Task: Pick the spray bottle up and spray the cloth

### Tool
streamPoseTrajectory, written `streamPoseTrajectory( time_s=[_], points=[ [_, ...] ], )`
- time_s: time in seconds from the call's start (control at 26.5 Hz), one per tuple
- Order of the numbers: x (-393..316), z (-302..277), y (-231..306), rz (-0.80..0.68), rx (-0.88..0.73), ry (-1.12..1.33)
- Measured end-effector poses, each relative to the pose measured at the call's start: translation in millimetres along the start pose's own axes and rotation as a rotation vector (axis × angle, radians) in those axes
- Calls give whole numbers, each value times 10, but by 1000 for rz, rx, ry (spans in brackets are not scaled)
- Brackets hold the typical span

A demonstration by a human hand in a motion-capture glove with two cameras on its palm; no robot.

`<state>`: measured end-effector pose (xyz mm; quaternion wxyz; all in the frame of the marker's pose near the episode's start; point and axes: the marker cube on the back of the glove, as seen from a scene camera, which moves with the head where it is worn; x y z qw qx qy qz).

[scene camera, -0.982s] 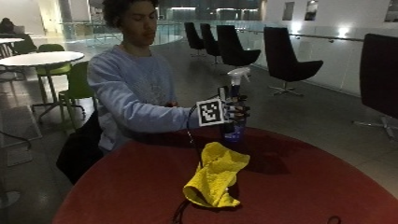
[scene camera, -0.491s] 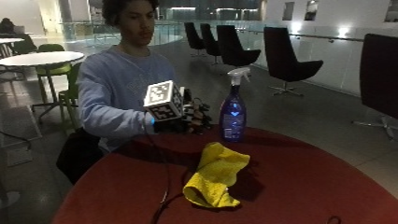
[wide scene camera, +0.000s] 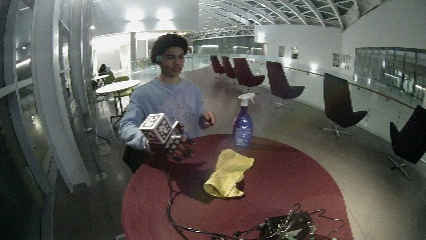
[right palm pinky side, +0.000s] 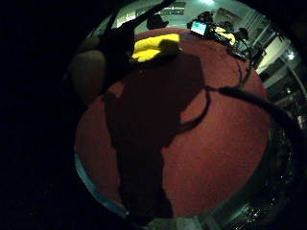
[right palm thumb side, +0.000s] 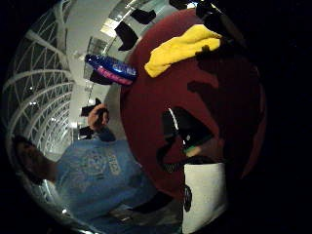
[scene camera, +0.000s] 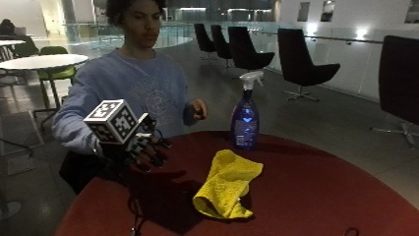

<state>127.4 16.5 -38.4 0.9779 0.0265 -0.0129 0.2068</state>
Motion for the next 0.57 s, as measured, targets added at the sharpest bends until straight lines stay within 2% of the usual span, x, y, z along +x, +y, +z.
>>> streamPoseTrajectory(
  time_s=[0.23, 0.57],
  points=[
    [306, -74, 151, 43, 26, 12],
    [347, -49, 162, 39, 29, 32]
  ],
)
